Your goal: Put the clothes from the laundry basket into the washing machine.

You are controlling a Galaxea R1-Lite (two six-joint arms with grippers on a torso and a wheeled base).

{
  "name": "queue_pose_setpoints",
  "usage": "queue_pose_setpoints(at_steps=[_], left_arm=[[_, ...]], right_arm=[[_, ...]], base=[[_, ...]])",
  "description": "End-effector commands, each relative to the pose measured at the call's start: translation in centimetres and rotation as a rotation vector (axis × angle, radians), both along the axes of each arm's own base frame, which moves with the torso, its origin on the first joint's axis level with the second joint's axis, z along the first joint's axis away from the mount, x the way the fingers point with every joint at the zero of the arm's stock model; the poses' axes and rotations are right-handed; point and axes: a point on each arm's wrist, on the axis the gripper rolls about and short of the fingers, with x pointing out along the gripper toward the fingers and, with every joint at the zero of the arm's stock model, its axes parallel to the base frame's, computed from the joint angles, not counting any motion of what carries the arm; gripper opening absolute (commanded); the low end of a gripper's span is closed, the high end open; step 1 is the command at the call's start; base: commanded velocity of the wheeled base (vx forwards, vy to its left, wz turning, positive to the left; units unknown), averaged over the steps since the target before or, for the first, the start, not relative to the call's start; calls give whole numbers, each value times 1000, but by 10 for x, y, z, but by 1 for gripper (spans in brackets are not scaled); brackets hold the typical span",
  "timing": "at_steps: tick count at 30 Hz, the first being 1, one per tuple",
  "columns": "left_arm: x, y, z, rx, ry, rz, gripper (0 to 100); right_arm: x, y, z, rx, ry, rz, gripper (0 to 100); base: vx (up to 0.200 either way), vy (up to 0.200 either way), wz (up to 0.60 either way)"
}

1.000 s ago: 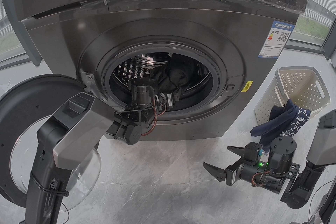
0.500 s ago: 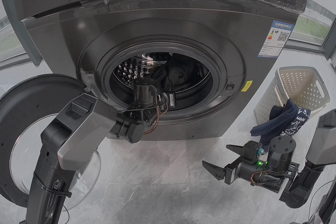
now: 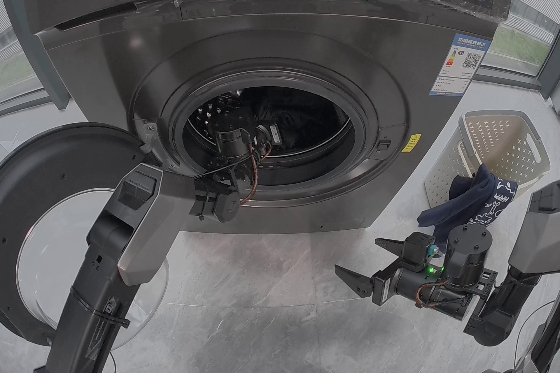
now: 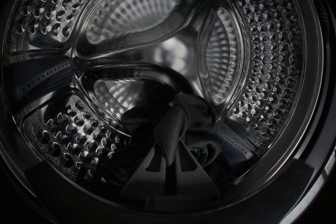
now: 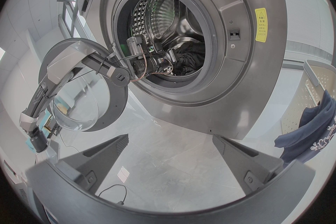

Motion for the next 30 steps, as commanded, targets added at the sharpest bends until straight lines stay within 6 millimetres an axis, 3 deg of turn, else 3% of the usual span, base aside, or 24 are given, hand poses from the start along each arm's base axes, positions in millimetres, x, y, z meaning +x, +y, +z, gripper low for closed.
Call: queue_pose_setpoints(at_steps=[1,3,4,12,18,22,25,30], left_arm=[[3,1,-11,4,14,6,0],[2,-2,-10,4,12,1,0],[1,-3,-9,1,11,-1,100],[-16,-19,10,-14,14,-4,100],[-45,-34,15,16,-47,4,100],[-67,-28,20,16,-28,-12,100],[-85,-29,23,8,-1,-40,100],[-158,-23,10,91,160,-169,100]], right_arm=[[0,1,-1,-2,2,5,100],[0,1,-1,-2,2,5,100],[0,1,-1,-1,3,6,100],[0,1,-1,0,4,6,100],[0,0,-1,-1,5,3,100],[-1,0,0,1,2,3,100],[-1,0,0,2,1,3,100],[-1,-2,1,2,0,-2,100]], base=[[0,0,0],[0,0,0],[0,0,0],[0,0,0],[0,0,0],[0,0,0],[0,0,0],[0,0,0]])
